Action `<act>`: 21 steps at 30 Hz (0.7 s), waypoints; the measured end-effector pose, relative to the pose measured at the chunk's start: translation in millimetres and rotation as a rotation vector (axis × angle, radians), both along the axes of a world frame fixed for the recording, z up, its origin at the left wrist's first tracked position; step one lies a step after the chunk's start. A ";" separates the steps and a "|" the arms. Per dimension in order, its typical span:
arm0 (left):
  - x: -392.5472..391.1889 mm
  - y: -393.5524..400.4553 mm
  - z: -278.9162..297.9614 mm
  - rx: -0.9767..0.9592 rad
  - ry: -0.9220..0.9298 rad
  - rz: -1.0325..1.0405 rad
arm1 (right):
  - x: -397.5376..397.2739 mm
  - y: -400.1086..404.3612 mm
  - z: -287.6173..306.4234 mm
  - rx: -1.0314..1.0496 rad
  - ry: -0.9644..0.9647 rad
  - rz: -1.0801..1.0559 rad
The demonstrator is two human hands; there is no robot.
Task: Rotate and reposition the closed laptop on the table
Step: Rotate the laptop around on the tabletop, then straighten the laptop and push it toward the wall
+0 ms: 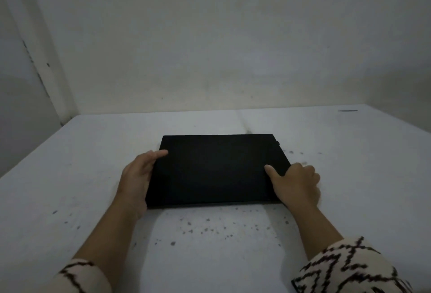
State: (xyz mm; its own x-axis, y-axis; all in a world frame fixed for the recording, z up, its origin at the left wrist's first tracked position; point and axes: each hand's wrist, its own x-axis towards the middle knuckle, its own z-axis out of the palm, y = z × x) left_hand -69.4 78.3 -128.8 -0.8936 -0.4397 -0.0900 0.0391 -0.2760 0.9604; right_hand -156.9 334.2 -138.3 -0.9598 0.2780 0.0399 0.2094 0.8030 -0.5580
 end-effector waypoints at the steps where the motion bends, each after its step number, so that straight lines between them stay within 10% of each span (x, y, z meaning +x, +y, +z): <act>1: 1.0 -0.6 -1.7 0.005 0.006 -0.012 | 0.4 -0.9 0.0 0.005 -0.004 -0.004; 15: 8.3 -5.4 -6.5 -0.071 -0.012 -0.026 | 2.7 -9.1 2.5 0.068 -0.028 -0.007; 21: 15.5 3.9 -18.2 -0.674 -0.132 -0.075 | 13.4 1.5 -1.0 0.061 0.068 0.203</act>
